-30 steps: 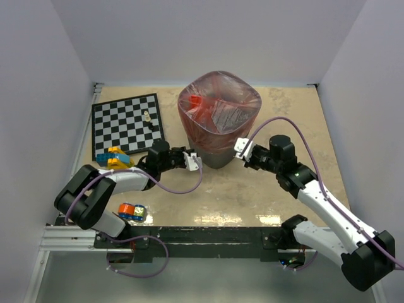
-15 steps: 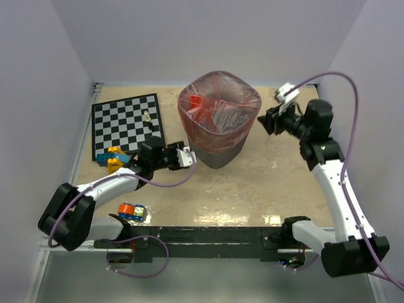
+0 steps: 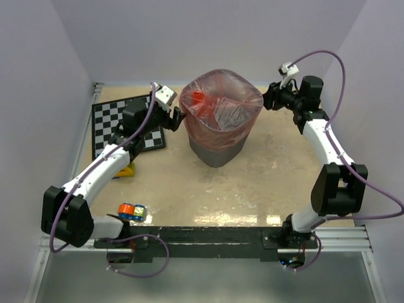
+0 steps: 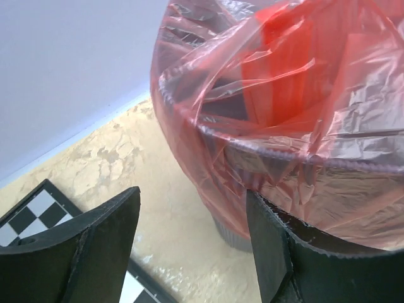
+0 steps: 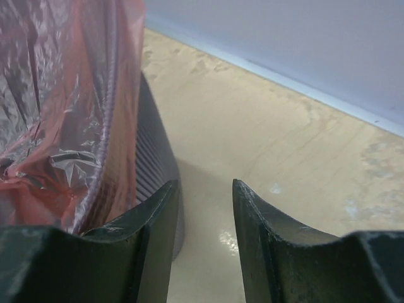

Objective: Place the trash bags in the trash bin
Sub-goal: Place the trash bag in the trash bin.

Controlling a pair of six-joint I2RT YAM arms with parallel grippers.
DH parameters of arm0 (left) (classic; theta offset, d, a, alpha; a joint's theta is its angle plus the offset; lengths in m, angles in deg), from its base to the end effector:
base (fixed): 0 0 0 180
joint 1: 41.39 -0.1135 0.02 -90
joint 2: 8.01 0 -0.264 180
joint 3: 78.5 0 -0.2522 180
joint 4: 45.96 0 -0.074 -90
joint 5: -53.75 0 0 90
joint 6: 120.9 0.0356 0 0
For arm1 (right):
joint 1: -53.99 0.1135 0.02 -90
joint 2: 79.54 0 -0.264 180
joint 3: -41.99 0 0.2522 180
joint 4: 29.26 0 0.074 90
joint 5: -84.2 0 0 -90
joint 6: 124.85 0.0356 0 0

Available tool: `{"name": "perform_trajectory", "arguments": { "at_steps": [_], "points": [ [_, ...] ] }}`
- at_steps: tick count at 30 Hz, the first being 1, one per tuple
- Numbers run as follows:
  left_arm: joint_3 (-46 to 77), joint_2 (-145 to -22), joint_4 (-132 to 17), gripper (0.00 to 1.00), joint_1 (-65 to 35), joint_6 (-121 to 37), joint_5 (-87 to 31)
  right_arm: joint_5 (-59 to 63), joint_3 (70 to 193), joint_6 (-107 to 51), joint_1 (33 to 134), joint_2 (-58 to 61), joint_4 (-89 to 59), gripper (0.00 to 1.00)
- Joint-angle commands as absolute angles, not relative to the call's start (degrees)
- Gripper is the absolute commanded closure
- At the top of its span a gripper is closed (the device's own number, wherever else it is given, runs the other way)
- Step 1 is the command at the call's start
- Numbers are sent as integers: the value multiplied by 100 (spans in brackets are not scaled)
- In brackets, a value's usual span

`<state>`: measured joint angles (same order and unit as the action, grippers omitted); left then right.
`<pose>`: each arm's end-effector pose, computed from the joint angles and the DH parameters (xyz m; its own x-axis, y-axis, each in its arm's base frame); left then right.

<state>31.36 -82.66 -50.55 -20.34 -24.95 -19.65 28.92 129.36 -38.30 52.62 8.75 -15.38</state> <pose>0.2841 -0.1202 0.3312 -0.0838 0.1387 -0.9868 0.6195 0.7829 0.0574 0.3645 0.0116 0.3470 -0.2230 -0.0441 -0.9738 -0.5453 0.8337 0.0870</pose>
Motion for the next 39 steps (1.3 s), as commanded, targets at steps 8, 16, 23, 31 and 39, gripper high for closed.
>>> {"name": "perform_trajectory", "arguments": {
  "at_steps": [8,16,23,31,39],
  "points": [
    [1349,-10080,-4512,27,-2056,-2766,-2217,3876,11808,-4242,6277,-578,-1190,59],
    [486,-10855,-4776,28,-2337,-2632,-2737,3244,11253,-4416,6164,-1554,-127,60],
    [1161,-10189,-5085,27,-2654,-2607,-2948,3752,11298,-6979,5548,-2134,1367,40],
    [1952,-9459,-5137,27,-2716,-2641,-2791,3270,10357,-7572,5767,-3305,-1099,26],
    [2489,-9072,-5181,27,-2707,-3038,-859,3514,11349,-5589,5777,-1829,-1303,22]
  ]
}}
